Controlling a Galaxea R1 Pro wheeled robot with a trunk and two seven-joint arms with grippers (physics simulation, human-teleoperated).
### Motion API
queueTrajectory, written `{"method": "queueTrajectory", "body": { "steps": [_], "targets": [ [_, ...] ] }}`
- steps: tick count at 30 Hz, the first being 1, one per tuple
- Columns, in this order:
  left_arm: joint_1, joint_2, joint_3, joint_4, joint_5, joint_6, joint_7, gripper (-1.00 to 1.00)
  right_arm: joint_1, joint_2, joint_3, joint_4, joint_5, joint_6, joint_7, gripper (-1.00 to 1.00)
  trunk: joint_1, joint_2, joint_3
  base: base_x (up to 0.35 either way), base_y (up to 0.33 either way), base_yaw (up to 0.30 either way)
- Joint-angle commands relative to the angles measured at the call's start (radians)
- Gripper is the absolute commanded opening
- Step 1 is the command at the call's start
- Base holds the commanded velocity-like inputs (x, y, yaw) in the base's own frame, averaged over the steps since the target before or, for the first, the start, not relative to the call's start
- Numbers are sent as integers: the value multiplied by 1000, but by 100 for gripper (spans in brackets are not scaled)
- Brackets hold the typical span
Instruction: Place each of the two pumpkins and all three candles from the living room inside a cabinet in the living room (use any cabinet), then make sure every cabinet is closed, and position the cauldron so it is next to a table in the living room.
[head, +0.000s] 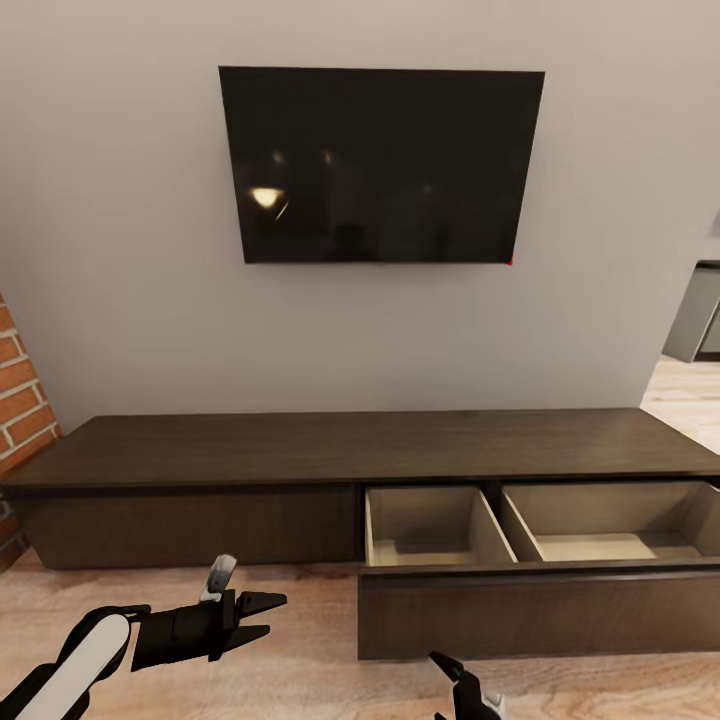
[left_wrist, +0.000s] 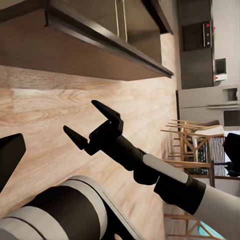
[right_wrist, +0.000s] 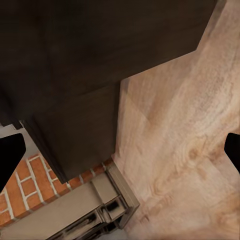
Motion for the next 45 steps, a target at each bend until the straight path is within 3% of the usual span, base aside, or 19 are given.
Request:
{"method": "queueTrajectory", "body": {
  "steps": [1,45],
  "targets": [
    [-1,1,-1,0,-6,1,-7,100,-1,-1,8,1,-10,4,3,100,-4,7,2,0,0,0],
    [-1,4,9,3,-5,1,-2,100,-1,4,9,1,-9,3,-9,100,-173,315,140,0,0,0]
  ]
}}
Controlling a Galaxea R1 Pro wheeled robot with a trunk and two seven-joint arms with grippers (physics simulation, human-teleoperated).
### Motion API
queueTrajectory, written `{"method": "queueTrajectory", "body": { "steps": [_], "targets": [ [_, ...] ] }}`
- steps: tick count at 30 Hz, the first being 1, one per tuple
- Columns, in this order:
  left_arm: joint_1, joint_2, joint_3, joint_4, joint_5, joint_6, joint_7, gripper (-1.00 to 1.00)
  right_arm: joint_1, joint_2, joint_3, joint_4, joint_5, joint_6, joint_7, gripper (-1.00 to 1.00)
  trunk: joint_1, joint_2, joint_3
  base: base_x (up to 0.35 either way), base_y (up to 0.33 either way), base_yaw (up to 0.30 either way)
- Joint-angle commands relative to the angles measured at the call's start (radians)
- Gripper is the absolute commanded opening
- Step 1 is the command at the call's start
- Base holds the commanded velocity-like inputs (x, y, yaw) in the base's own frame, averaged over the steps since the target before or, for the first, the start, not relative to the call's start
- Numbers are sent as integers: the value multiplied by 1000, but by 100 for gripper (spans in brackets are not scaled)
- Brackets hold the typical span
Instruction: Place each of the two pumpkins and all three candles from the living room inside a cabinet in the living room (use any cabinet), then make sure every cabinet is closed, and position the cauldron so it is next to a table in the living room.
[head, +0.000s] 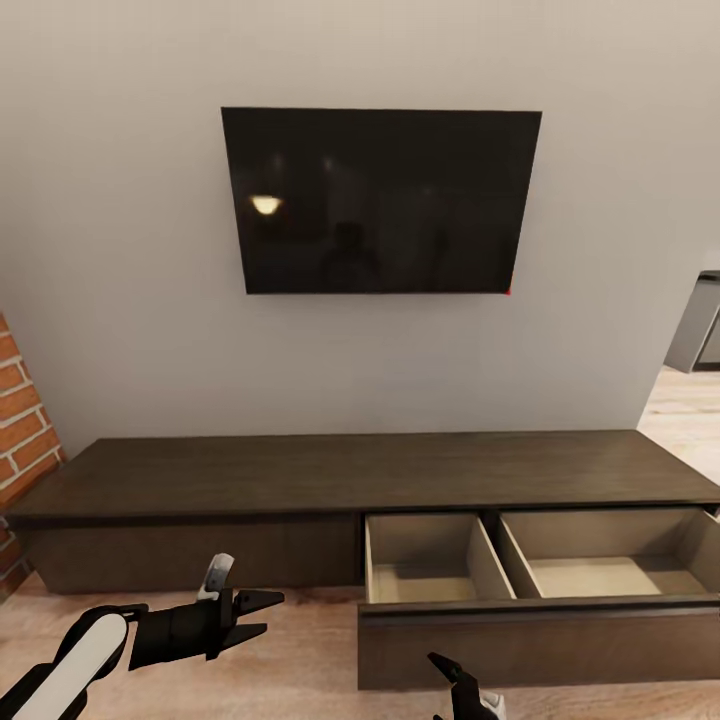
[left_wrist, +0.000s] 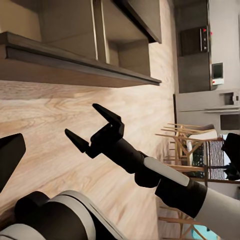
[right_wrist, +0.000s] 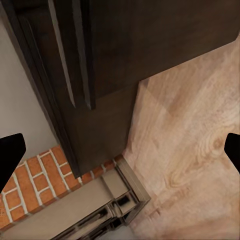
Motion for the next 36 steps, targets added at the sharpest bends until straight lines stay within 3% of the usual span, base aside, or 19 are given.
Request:
{"method": "queueTrajectory", "body": {
  "steps": [1,15,27,36],
  "targets": [
    [-1,1,-1,0,-6,1,-8,100,-1,-1,8,1,-10,4,2,100,-4,7,2,0,0,0],
    [-1,0,-3,1,-6,1,-9,100,-1,-1,8,2,-13,4,0,100,-58,105,46,-262,0,20],
    [-1,1,-1,1,-6,1,-9,100,-1,-2,8,2,-12,3,-2,100,-104,189,84,-157,0,254],
    [3,2,8,1,-5,0,-11,100,-1,-2,10,6,-11,-10,-2,100,-104,189,84,-4,0,293]
  ]
}}
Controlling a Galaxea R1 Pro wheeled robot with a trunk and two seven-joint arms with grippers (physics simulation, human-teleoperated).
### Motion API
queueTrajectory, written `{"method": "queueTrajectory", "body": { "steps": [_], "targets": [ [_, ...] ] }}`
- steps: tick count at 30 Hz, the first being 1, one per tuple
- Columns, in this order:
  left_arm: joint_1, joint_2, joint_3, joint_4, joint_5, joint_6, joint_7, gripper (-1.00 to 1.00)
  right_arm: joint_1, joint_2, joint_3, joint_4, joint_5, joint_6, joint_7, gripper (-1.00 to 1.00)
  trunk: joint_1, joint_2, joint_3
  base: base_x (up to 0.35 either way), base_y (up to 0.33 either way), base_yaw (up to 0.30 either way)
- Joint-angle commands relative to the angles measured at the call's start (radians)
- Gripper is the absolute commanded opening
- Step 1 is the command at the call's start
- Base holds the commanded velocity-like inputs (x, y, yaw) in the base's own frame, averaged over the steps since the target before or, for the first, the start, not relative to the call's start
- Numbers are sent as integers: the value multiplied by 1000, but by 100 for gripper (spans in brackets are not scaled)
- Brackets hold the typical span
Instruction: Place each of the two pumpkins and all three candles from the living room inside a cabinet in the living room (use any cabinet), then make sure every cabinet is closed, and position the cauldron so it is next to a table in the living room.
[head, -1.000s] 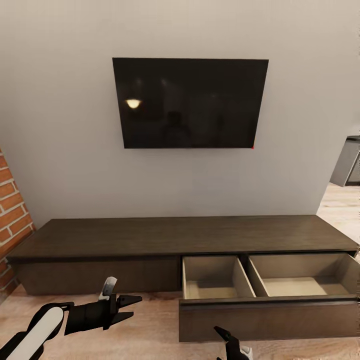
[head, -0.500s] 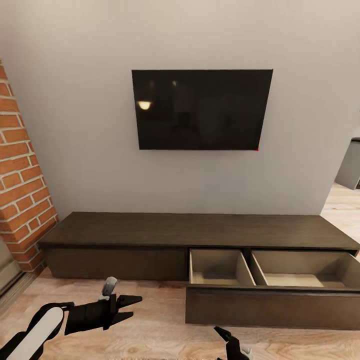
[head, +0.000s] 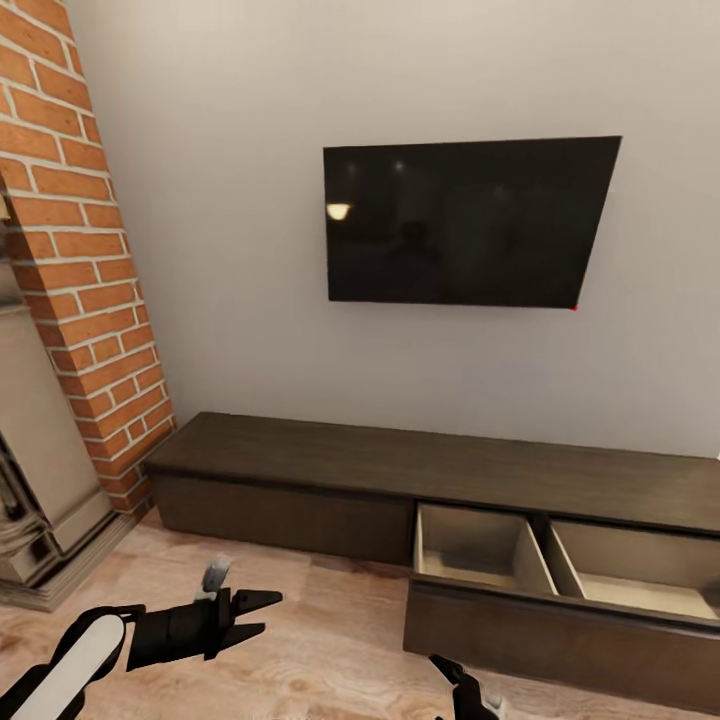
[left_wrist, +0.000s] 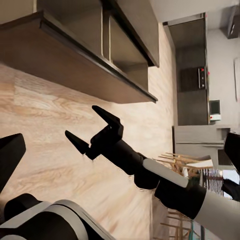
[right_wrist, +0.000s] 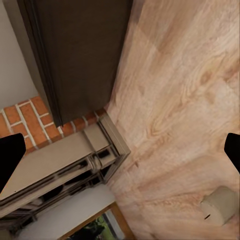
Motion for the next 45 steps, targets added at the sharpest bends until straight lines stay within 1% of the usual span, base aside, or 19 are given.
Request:
{"method": "queueTrajectory", "body": {
  "steps": [1,6,17,22,28,40,41,45],
  "targets": [
    [-1,1,2,1,-6,0,-7,100,0,-1,8,0,-10,-1,2,100,0,0,-1,0,0,290],
    [1,1,11,2,-7,-1,-10,100,0,-4,8,2,-9,-10,2,100,0,0,-1,-56,51,158],
    [1,1,13,2,-7,-1,-10,100,0,-4,8,9,-11,-17,1,100,0,0,-1,-182,217,53],
    [1,1,13,2,-7,-1,-10,100,0,-4,8,10,-10,-36,1,100,0,0,-1,-149,246,258],
    [1,1,13,2,-7,-1,-10,100,0,-2,9,10,-11,-58,1,100,0,0,-1,-27,198,289],
    [1,1,13,2,-7,-1,-10,100,0,0,10,10,-9,-63,1,100,0,0,-1,-1,14,294],
    [1,1,13,2,-7,-1,-10,100,0,1,13,10,-9,-63,1,100,0,0,-1,0,0,294],
    [1,1,13,2,-8,-1,-10,100,0,1,53,10,-11,-63,1,100,0,0,-1,0,0,294]
  ]
}}
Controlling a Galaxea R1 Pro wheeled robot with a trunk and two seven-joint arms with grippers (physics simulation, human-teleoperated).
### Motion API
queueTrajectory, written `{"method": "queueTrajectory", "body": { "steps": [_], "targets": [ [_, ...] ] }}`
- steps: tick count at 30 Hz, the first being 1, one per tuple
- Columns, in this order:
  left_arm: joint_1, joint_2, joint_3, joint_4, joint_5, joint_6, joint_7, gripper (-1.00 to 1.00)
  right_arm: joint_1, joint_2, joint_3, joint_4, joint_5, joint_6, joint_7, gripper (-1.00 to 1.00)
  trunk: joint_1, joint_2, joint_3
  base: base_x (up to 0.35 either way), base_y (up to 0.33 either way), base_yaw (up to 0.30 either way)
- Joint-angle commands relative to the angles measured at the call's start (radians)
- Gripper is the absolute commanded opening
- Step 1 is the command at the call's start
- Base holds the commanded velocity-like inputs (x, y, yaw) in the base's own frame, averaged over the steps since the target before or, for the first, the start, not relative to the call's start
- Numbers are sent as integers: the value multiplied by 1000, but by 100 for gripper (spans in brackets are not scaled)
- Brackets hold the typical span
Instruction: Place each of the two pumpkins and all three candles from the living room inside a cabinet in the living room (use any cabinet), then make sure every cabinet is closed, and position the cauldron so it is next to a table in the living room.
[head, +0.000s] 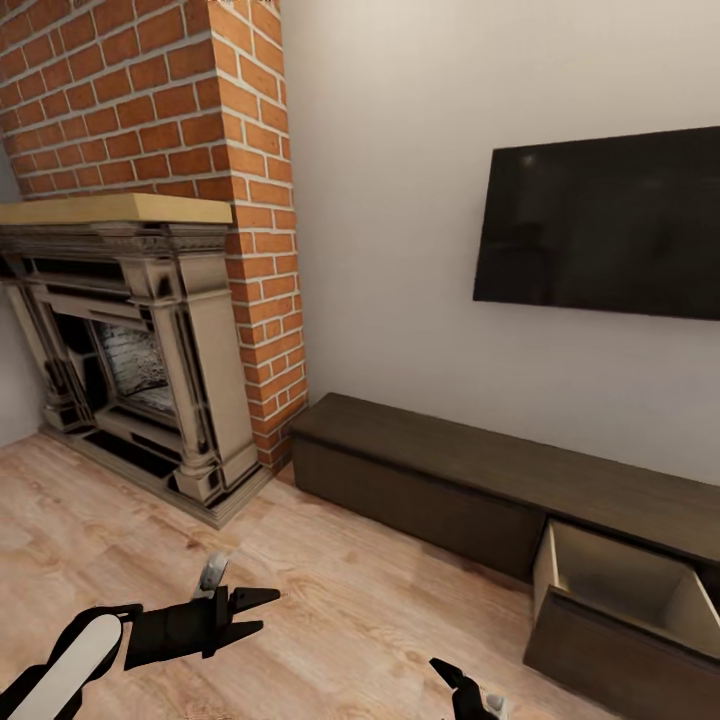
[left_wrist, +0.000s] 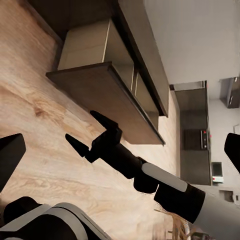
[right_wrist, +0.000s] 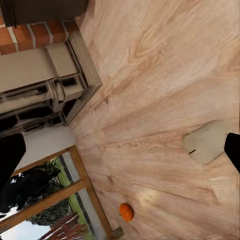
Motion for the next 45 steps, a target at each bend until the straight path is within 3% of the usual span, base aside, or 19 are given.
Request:
{"method": "queueTrajectory", "body": {
  "steps": [1,21,25,28,36,39,45],
  "targets": [
    [-1,1,-2,1,-6,1,-8,100,0,-1,12,0,-11,5,2,100,0,0,-1,0,0,294],
    [-1,1,2,2,-19,-4,2,100,0,1,21,0,-11,-28,2,100,0,0,-1,0,0,295],
    [-3,4,16,22,-25,-6,24,100,0,1,21,0,-11,-34,1,100,0,0,-1,0,0,299],
    [-6,3,25,35,-26,-7,77,100,0,1,21,0,-11,-48,-9,100,0,0,-1,0,0,299],
    [-10,1,33,42,-27,-9,253,100,0,-2,29,-5,-7,-63,-148,100,0,0,-1,0,0,299],
    [-10,-3,33,42,-28,-10,311,100,0,-2,60,-5,-10,-80,-166,100,0,0,-1,0,0,299],
    [-10,-9,31,40,-28,-11,377,100,0,-4,72,-2,-13,-154,-169,100,0,0,-1,0,0,206]
  ]
}}
